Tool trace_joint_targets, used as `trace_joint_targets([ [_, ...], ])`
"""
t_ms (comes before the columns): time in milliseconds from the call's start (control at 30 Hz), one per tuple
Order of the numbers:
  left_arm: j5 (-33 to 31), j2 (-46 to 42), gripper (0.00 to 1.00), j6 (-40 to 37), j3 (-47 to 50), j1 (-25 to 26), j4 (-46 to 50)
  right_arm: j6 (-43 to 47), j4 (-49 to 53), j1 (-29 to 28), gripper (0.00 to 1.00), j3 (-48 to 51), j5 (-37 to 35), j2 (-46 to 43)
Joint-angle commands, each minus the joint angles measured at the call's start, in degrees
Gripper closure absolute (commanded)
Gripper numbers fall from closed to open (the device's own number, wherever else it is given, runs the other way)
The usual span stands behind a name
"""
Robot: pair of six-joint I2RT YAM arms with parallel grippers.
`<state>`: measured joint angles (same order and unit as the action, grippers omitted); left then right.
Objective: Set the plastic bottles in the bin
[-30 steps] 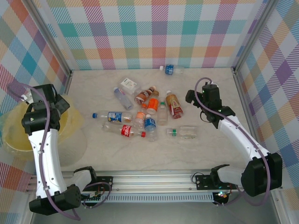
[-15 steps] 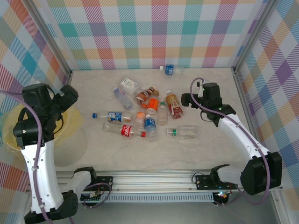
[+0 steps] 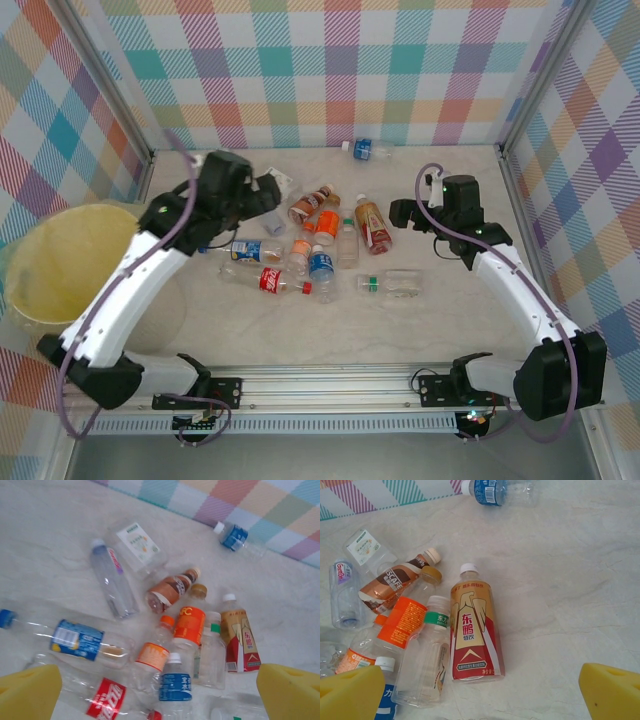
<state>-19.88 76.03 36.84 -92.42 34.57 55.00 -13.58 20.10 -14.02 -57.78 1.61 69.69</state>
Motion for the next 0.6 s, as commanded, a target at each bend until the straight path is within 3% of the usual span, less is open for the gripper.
trace_joint_targets([
  [0, -3.03, 1.30, 0.00, 5.67, 2.74, 1.28, -4.55, -2.41, -1.36, 0.57, 0.00, 0.13, 1.06, -0.77],
  [267, -3.08, 4.11, 0.00, 9.33, 9.92, 1.13, -8.14, -4.65, -4.55, 1.91, 0.00, 2.28, 4.42, 1.60],
  [400, -2.08, 6.28, 0.00, 10.04, 11.84, 1.00, -7.34, -3.08, -3.90, 1.81, 0.00, 0.49, 12.58, 7.07],
  [567, -0.78, 5.94, 0.00, 10.25, 15.38, 0.20, -9.73, -7.75, -0.26, 1.08, 0.06, -4.08, 14.68, 15.96],
])
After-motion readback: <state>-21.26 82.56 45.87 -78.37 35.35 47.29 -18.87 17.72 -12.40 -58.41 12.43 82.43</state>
